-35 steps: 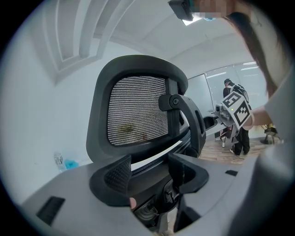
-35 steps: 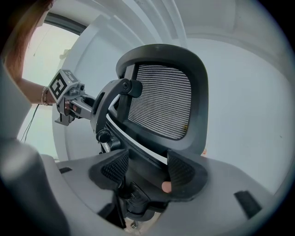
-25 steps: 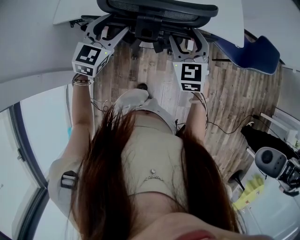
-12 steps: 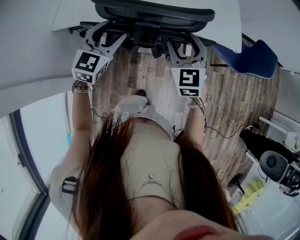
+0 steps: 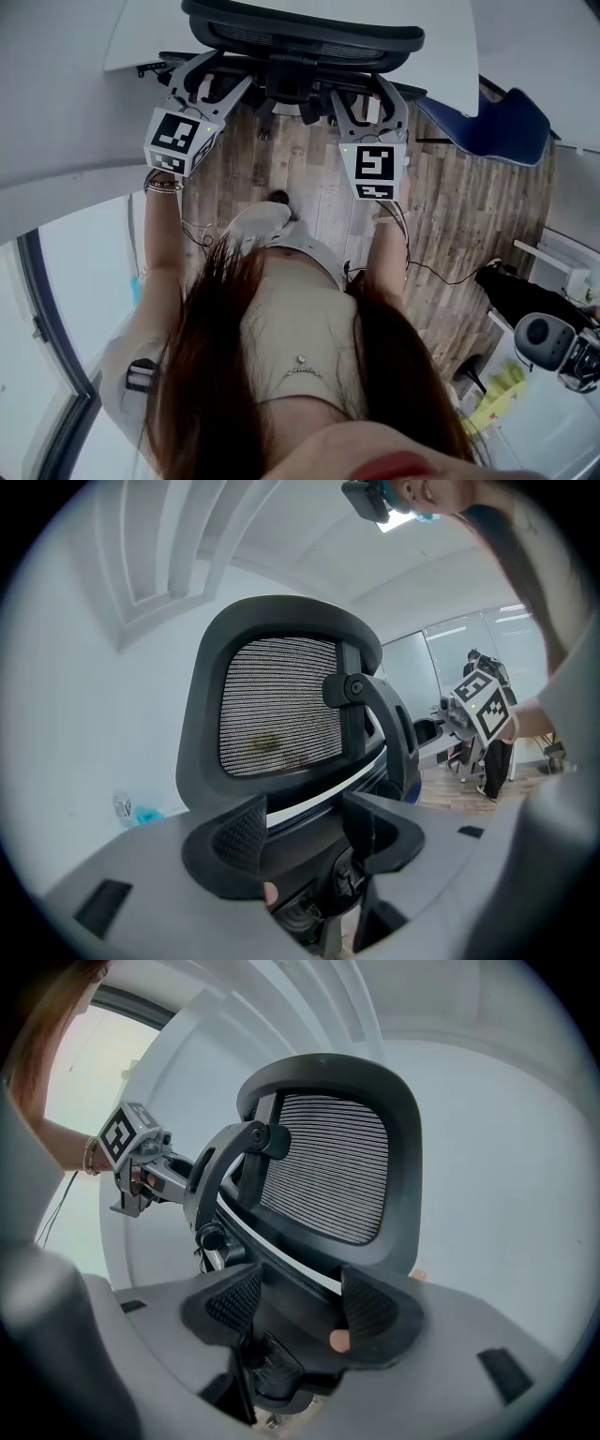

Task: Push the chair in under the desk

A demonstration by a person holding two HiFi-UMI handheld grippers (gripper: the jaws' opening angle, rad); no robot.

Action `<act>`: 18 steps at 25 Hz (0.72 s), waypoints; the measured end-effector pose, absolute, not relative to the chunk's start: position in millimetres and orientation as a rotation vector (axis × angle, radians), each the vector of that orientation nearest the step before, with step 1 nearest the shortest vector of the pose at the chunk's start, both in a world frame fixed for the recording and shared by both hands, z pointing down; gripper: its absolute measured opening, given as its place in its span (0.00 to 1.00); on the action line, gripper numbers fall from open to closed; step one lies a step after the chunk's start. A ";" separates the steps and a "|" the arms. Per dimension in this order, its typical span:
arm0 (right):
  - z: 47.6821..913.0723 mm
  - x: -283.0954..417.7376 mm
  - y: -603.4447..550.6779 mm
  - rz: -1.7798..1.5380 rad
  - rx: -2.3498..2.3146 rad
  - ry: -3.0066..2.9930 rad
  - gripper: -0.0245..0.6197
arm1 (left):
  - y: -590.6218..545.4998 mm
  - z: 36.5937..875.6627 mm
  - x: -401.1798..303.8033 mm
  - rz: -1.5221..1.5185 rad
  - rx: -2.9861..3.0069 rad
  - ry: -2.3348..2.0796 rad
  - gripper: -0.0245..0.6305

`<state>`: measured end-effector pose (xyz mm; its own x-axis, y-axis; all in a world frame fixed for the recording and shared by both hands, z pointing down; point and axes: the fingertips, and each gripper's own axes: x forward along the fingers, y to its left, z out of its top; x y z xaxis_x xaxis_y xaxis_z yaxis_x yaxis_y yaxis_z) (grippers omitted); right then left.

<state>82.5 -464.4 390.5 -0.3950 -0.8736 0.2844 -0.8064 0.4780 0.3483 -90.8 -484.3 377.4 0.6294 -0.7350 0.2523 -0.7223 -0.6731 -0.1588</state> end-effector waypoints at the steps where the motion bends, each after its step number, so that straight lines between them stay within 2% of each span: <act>1: 390.5 82.1 -464.3 -0.214 1.399 -2.304 0.45 | -484.4 377.5 -91.1 -0.463 -2.797 1.252 0.41; 18: 390.6 82.0 -464.4 -0.231 1.390 -2.316 0.45 | -485.1 377.2 -91.6 -0.434 -2.804 1.243 0.41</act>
<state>82.0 -464.4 390.6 -0.4067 -0.8718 0.2730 -0.8006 0.4840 0.3531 -91.6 -485.1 377.2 0.6389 -0.7321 0.2361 -0.7197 -0.6773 -0.1525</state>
